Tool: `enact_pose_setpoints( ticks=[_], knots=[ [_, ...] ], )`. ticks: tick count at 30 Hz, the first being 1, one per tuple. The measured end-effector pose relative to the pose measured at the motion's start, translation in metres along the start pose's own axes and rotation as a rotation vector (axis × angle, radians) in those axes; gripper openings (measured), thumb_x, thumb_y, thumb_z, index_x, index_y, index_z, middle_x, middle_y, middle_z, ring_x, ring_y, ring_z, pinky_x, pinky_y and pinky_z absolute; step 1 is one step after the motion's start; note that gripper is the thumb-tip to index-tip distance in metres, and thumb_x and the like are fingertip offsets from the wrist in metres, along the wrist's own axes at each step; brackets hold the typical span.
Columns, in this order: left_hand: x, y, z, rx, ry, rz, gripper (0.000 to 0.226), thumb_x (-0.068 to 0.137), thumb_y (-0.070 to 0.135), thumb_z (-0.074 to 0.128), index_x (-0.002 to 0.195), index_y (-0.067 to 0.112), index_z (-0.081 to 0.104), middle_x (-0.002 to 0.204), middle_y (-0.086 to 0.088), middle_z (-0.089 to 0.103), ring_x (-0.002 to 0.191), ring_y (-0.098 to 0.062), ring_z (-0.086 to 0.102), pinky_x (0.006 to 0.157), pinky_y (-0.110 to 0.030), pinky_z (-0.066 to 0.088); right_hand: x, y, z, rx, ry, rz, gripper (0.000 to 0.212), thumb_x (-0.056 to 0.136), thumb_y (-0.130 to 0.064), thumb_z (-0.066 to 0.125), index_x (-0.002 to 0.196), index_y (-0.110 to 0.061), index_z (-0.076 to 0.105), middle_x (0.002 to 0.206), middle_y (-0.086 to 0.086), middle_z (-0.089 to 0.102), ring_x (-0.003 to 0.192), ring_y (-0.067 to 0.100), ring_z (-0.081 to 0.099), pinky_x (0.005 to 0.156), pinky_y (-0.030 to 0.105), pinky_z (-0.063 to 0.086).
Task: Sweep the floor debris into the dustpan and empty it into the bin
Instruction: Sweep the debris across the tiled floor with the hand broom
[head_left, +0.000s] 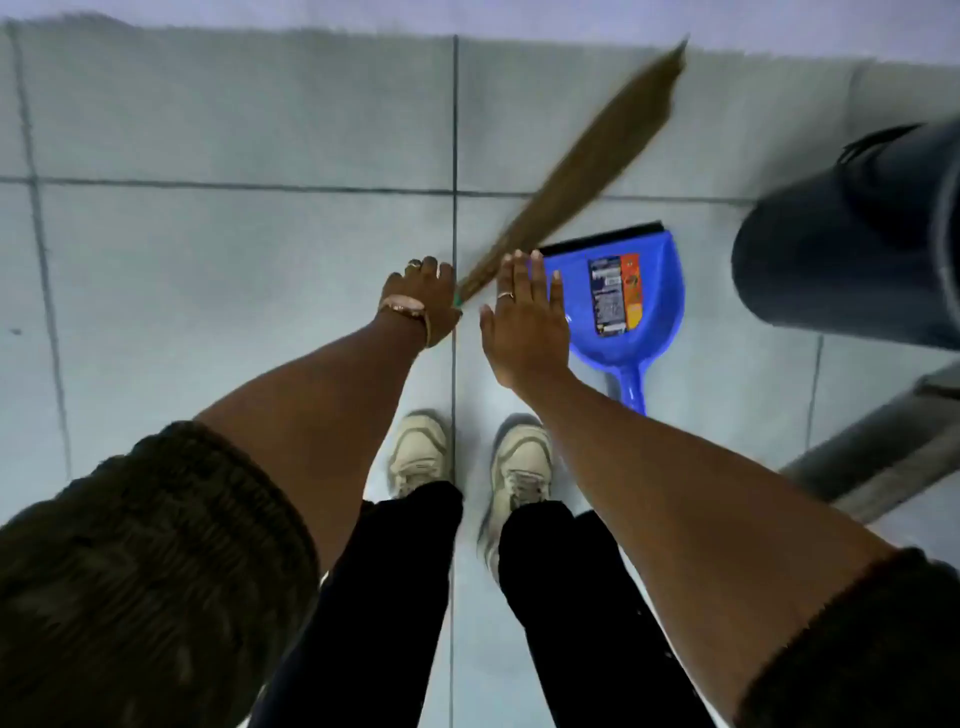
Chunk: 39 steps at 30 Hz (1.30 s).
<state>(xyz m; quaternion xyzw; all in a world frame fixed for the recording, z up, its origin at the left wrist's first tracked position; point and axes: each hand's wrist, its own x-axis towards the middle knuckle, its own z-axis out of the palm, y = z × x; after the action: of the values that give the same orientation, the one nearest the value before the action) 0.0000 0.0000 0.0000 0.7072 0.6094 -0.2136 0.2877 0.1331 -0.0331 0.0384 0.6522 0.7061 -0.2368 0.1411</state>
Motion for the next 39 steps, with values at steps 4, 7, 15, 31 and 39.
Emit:
enact_pose_setpoints(
  ticks=[4,7,15,31,39],
  knots=[
    [0.043,0.006,0.062,-0.113,-0.037,-0.091,0.060,0.089,0.044,0.054,0.134,0.007,0.038,0.133,-0.020,0.046,0.121,-0.040,0.049,0.093,-0.049,0.044,0.025,0.010,0.068,-0.040,-0.080,-0.006,0.061,0.102,-0.031,0.028,0.153,-0.003,0.010,0.164,0.012,0.008,0.152,0.026,-0.001,0.124,0.045,-0.001],
    [0.061,0.008,0.080,-0.162,-0.019,-0.123,0.045,0.094,0.027,0.048,0.132,0.006,0.036,0.130,-0.021,0.047,0.115,-0.045,0.051,0.088,-0.052,0.047,0.035,0.007,0.092,-0.028,-0.100,-0.023,0.062,0.102,-0.033,0.027,0.154,-0.003,0.010,0.163,0.013,0.008,0.152,0.026,-0.002,0.125,0.046,0.000],
    [0.011,-0.035,0.056,-0.404,0.012,-0.073,0.028,0.096,0.027,0.039,0.115,0.006,0.040,0.109,-0.026,0.062,0.096,-0.044,0.062,0.073,-0.044,0.046,0.009,-0.039,0.060,-0.054,-0.168,-0.043,0.068,0.100,-0.032,0.036,0.154,-0.005,0.006,0.164,0.013,0.004,0.152,0.026,-0.004,0.125,0.044,-0.002],
    [-0.198,-0.195,0.052,-0.377,0.137,-0.361,0.053,0.097,0.023,0.037,0.147,0.030,0.024,0.122,-0.015,0.048,0.086,-0.041,0.067,0.066,-0.045,0.052,-0.074,-0.285,0.014,-0.016,-0.119,-0.311,0.063,0.097,-0.016,0.034,0.154,-0.007,0.008,0.164,0.008,0.007,0.152,0.024,-0.002,0.125,0.044,0.005],
    [-0.198,-0.296,0.080,-0.669,0.346,-0.803,0.046,0.100,0.021,0.035,0.146,0.021,0.030,0.114,-0.023,0.052,0.092,-0.046,0.062,0.076,-0.052,0.050,-0.068,-0.342,0.075,-0.198,-0.169,-0.575,0.081,0.091,-0.018,0.051,0.154,-0.007,0.002,0.164,0.009,0.002,0.152,0.029,-0.004,0.124,0.045,0.003]
  ],
)
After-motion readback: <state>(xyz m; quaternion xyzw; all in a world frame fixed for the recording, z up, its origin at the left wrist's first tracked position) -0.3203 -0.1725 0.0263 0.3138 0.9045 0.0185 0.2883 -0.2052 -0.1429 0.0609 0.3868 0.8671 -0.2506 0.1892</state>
